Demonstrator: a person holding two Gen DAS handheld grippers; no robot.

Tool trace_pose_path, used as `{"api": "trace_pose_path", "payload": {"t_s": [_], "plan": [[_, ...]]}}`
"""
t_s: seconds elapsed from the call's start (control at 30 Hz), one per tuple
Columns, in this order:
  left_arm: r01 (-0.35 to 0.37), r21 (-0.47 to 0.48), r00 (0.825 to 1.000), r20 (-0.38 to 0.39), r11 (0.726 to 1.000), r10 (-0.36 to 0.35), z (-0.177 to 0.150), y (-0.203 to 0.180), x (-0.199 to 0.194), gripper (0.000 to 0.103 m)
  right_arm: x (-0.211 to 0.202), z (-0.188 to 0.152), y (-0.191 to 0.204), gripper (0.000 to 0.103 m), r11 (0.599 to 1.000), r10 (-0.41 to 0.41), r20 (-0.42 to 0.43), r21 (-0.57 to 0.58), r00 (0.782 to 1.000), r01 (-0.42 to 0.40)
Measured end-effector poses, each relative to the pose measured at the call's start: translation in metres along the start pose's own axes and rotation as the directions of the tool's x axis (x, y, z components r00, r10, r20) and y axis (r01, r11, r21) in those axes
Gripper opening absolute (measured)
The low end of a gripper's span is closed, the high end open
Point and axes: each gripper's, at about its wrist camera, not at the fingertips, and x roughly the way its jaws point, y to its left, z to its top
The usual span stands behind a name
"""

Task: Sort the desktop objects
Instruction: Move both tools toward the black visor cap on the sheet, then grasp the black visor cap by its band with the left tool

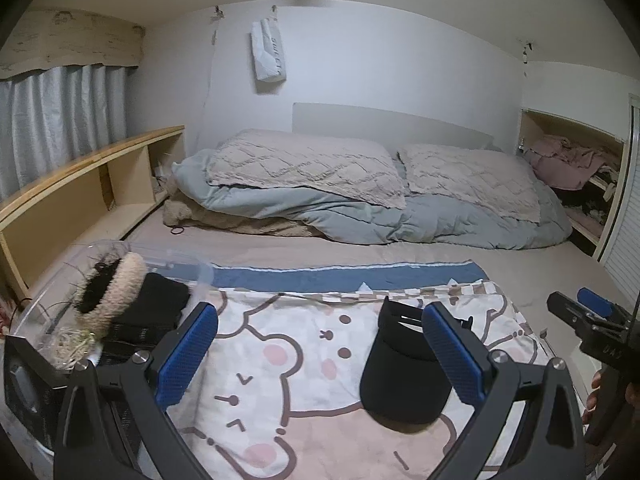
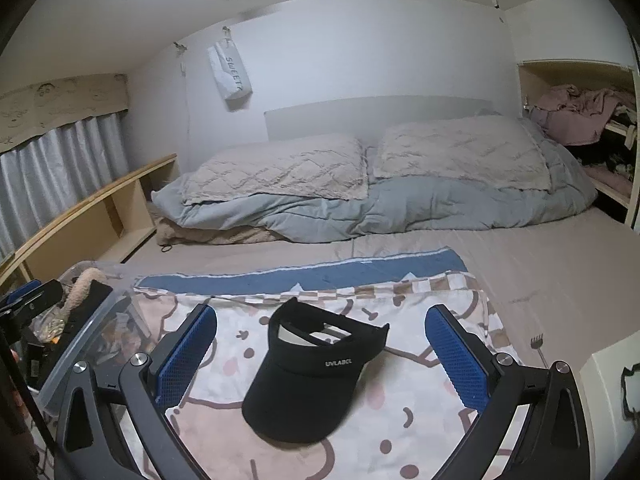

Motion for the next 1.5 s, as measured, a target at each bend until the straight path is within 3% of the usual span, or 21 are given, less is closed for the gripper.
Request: {"api": "trace_pose_path", "payload": {"t_s": [0.33, 0.57, 0.7, 0.9, 1.07, 1.17, 1.33, 1.4, 1.43, 1.5], "plan": [[0.062, 0.034, 0.996, -0.06, 0.998, -0.06, -0.012, -0.029, 0.034, 0.103, 0.027, -0.012, -0.012, 0.103, 0.999, -0.024, -0.079, 0.037, 0.997, 0.027], [0.114, -0.004, 0.981, -0.156, 0.994, -0.113, -0.028, -0.039, 0.07, 0.103, 0.056, -0.024, -0.035, 0.103, 0.988, 0.02, -0.217, 0.152, 0.976, 0.014], [0.138, 0.007, 0.963, -0.233, 0.99, -0.132, -0.04, -0.048, 0.095, 0.103, 0.072, -0.033, -0.046, 0.103, 0.978, 0.041, -0.275, 0.207, 0.961, 0.018], [0.206, -0.01, 0.925, -0.325, 0.979, -0.198, -0.057, -0.063, 0.129, 0.103, 0.095, -0.047, -0.06, 0.103, 0.953, 0.092, -0.352, 0.303, 0.932, 0.02], [0.273, -0.026, 0.868, -0.424, 0.962, -0.258, -0.064, -0.076, 0.163, 0.103, 0.115, -0.055, -0.061, 0.103, 0.95, 0.111, -0.402, 0.312, 0.909, 0.022], [0.306, -0.027, 0.849, -0.445, 0.952, -0.286, -0.063, -0.08, 0.179, 0.103, 0.122, -0.06, -0.062, 0.103, 0.943, 0.126, -0.41, 0.331, 0.903, 0.019], [0.371, -0.006, 0.804, -0.497, 0.928, -0.325, -0.069, -0.087, 0.208, 0.103, 0.143, -0.073, -0.071, 0.103, 0.894, 0.236, -0.443, 0.448, 0.865, -0.014], [0.383, 0.01, 0.802, -0.5, 0.924, -0.327, -0.072, -0.089, 0.217, 0.103, 0.147, -0.076, -0.076, 0.103, 0.881, 0.235, -0.447, 0.474, 0.863, 0.005], [0.39, -0.001, 0.798, -0.498, 0.921, -0.339, -0.073, -0.088, 0.221, 0.103, 0.149, -0.077, -0.077, 0.103, 0.875, 0.24, -0.445, 0.484, 0.863, 0.006], [0.411, -0.057, 0.775, -0.505, 0.91, -0.381, -0.079, -0.086, 0.232, 0.103, 0.154, -0.081, -0.081, 0.103, 0.86, 0.269, -0.444, 0.511, 0.854, -0.006]]}}
